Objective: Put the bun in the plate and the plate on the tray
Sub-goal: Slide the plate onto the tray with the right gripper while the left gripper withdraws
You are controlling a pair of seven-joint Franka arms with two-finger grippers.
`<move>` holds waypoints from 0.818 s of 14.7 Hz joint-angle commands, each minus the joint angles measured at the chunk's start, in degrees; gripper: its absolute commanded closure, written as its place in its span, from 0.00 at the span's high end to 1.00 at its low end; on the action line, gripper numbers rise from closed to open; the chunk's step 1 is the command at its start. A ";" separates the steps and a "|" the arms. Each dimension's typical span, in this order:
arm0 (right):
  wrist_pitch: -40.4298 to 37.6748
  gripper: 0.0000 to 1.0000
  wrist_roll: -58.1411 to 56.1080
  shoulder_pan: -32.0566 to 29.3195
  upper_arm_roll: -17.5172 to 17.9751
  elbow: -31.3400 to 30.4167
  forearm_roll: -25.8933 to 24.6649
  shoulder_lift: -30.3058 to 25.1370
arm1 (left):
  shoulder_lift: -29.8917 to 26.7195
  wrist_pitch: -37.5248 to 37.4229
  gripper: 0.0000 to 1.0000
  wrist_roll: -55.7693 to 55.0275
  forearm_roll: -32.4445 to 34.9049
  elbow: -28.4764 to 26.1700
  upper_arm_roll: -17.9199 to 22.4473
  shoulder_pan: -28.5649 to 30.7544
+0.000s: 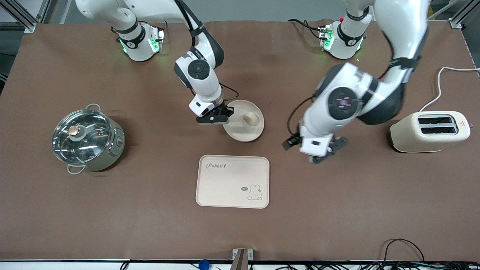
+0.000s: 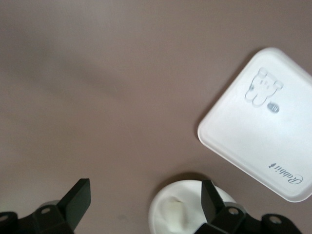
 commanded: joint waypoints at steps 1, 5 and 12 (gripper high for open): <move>-3.09 0.00 0.24 -3.61 0.56 3.54 0.33 -1.75 | -4.86 -3.09 1.00 11.31 0.78 0.26 -0.15 5.37; -7.76 0.00 -0.19 -9.85 0.65 15.31 0.51 2.97 | -10.05 -7.92 1.00 24.77 0.86 0.44 -0.06 12.06; 0.57 0.00 -7.11 -17.41 4.05 35.90 10.17 24.16 | -17.25 -13.72 1.00 43.23 2.36 0.53 -0.32 19.45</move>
